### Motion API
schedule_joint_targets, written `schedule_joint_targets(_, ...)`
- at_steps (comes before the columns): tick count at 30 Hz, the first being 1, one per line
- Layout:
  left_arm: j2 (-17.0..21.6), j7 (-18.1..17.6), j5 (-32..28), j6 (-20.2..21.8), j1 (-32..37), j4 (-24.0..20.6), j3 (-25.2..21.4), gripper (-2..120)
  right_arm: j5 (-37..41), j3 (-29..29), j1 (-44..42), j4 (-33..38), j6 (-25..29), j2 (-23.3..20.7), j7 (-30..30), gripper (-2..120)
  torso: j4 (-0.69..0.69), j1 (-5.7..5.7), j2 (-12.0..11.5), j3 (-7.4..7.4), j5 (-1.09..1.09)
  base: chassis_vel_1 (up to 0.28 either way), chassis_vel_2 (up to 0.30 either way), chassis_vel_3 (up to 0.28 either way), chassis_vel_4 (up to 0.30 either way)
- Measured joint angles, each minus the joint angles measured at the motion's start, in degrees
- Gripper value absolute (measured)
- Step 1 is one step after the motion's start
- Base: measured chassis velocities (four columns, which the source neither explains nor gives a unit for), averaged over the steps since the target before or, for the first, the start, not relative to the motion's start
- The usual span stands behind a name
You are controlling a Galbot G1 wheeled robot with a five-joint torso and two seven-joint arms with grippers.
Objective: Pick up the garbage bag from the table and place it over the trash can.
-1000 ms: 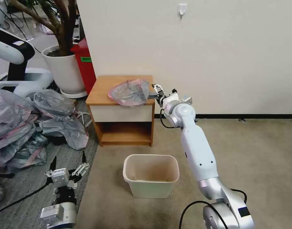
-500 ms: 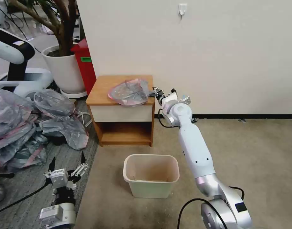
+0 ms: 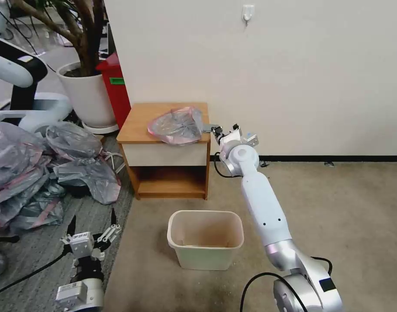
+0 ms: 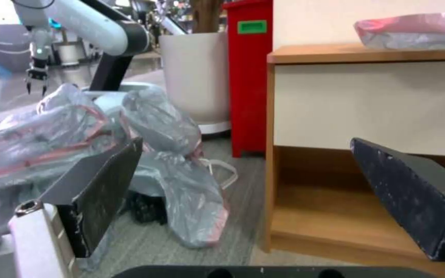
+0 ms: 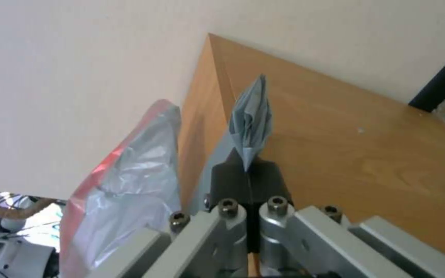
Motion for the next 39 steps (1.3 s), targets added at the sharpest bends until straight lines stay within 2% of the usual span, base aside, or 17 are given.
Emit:
schedule_joint_targets(4,0.0,0.0,0.0,-0.1,0.0,0.1,0.0,100,0.0,0.0,-1.1,1.8,0.0,-0.8,0.3,0,0.0,0.0,0.0,0.0,0.0,0.0,0.0,0.0,0.0)
schedule_joint_targets(6,0.0,0.0,0.0,-0.2,-0.1,0.4,0.1,100,0.1,-0.5,-4.1,5.6,-0.3,-3.5,1.5,0,0.0,0.0,0.0,0.0,0.01,0.0,0.0,0.0,0.0)
schedule_joint_targets(13,0.0,0.0,0.0,-0.3,-0.6,0.7,0.5,100,1.4,-2.4,-9.6,13.3,-1.4,-5.7,3.9,0,0.0,0.0,0.0,0.0,0.0,0.0,0.0,0.0,0.0)
schedule_joint_targets(14,0.0,0.0,0.1,-0.3,-0.7,0.7,0.7,100,1.6,-3.4,-11.9,17.4,-1.8,-6.4,4.9,0,0.0,0.0,0.0,0.0,0.01,0.0,0.0,0.0,0.0)
schedule_joint_targets(15,0.0,0.0,0.1,-0.3,-0.7,0.7,0.7,100,1.6,-3.4,-11.9,17.4,-1.8,-6.4,4.9,0,0.0,0.0,0.0,0.0,0.01,0.0,0.0,0.0,0.0)
schedule_joint_targets(18,0.0,0.0,0.1,-0.3,-1.1,0.9,0.8,100,2.6,-4.9,-18.0,27.9,-3.0,-8.1,7.6,0,0.01,0.0,0.0,-0.01,-0.01,0.0,0.0,0.0,0.0)
schedule_joint_targets(19,0.0,0.0,0.1,-0.3,-1.1,0.9,0.8,100,2.6,-4.9,-18.0,27.9,-3.0,-8.1,7.6,0,0.01,0.0,0.0,-0.01,-0.01,0.0,0.0,0.0,0.0)
schedule_joint_targets(22,0.0,0.0,0.1,-0.4,-1.3,0.9,0.8,100,3.2,-6.1,-25.6,36.0,-3.6,-10.1,10.0,0,0.0,0.0,0.0,-0.01,0.0,0.0,0.0,0.0,0.0)
schedule_joint_targets(23,0.0,0.0,0.1,-0.4,-1.3,0.9,0.8,100,3.2,-6.1,-25.6,36.0,-3.6,-10.1,10.0,0,0.0,0.0,0.0,-0.01,0.0,0.0,0.0,0.0,0.0)
schedule_joint_targets(27,0.0,0.0,0.0,-0.4,-1.7,0.9,0.7,100,-1.0,-10.1,-38.8,45.4,-3.5,-12.3,11.5,0,-0.01,0.0,0.0,-0.01,0.0,0.0,0.0,0.0,0.0)
schedule_joint_targets(34,0.0,0.0,0.0,-0.4,-2.0,0.9,1.0,100,-7.0,-14.1,-48.2,47.0,-1.4,-11.3,11.0,0,0.0,0.0,0.0,-0.01,0.0,0.0,0.0,0.0,0.0)
schedule_joint_targets(39,0.0,0.1,0.2,-0.7,-1.5,0.7,1.4,100,-10.2,-14.7,-49.6,45.3,0.8,-10.7,10.7,0,0.0,0.0,0.0,-0.01,0.0,0.0,0.0,0.0,0.0)
